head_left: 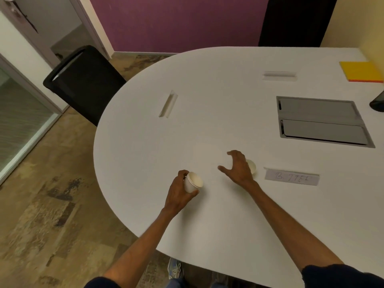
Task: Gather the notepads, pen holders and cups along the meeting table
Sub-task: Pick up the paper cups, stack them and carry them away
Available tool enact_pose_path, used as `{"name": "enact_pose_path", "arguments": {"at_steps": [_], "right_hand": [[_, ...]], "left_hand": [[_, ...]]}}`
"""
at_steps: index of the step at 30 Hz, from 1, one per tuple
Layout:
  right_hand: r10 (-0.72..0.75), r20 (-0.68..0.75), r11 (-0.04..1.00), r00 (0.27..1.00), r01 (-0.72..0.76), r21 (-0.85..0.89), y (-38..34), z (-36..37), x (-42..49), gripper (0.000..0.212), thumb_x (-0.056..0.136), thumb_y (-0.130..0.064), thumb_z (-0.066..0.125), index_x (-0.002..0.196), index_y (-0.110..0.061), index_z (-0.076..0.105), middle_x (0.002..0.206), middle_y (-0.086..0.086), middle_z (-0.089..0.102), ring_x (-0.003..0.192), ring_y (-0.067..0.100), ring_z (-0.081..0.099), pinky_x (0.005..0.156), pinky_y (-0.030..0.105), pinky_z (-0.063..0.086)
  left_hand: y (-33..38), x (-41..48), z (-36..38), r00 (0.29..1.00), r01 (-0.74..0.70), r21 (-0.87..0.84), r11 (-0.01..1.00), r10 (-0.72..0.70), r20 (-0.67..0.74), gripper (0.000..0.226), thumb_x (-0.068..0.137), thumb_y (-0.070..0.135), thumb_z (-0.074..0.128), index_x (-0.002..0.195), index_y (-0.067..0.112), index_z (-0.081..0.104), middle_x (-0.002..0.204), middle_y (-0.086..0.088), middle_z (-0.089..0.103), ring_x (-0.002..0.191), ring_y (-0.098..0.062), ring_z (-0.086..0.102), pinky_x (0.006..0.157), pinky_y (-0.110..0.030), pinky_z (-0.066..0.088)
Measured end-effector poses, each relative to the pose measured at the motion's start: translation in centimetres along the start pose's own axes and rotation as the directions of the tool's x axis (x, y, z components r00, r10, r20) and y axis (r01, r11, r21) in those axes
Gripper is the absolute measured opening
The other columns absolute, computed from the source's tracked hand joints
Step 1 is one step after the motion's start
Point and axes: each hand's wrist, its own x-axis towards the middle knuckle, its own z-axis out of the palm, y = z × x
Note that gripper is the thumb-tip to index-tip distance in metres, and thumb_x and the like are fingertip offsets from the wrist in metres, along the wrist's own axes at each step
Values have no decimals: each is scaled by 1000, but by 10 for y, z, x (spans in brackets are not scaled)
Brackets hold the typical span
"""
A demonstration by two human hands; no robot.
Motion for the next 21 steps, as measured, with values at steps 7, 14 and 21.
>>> {"name": "enact_pose_path", "arguments": {"at_steps": [7, 14, 21], "right_hand": [[-142, 322, 950, 936, 38, 310, -68, 25, 2, 51, 81, -50, 73, 121, -20, 62, 121, -7, 61, 112, 14, 60, 98, 33, 50], [-212, 605, 935, 767, -22, 355, -131, 63, -1, 51, 80, -46, 76, 123, -24, 62, 117, -2, 64, 110, 15, 63, 88, 38, 56], [-270, 689, 935, 672, 12, 354, -186, 98, -12, 38, 73, -39, 83, 105, -21, 72, 99, -5, 74, 97, 13, 69, 75, 36, 59]], "left_hand": [[4, -8, -26, 992, -47, 33, 998, 50, -115, 71, 63, 37, 81, 124, 32, 45, 111, 5, 60, 100, -16, 57, 80, -36, 53], [-12, -32, -66, 967, 1, 32, 999, 8, -253, 73, 63, 36, 80, 129, 29, 48, 111, 2, 62, 100, -18, 56, 84, -36, 51], [-49, -62, -112, 957, 40, 61, 997, -21, -291, 71, 63, 44, 78, 125, 39, 45, 109, 12, 61, 96, -12, 55, 78, -32, 52]]}}
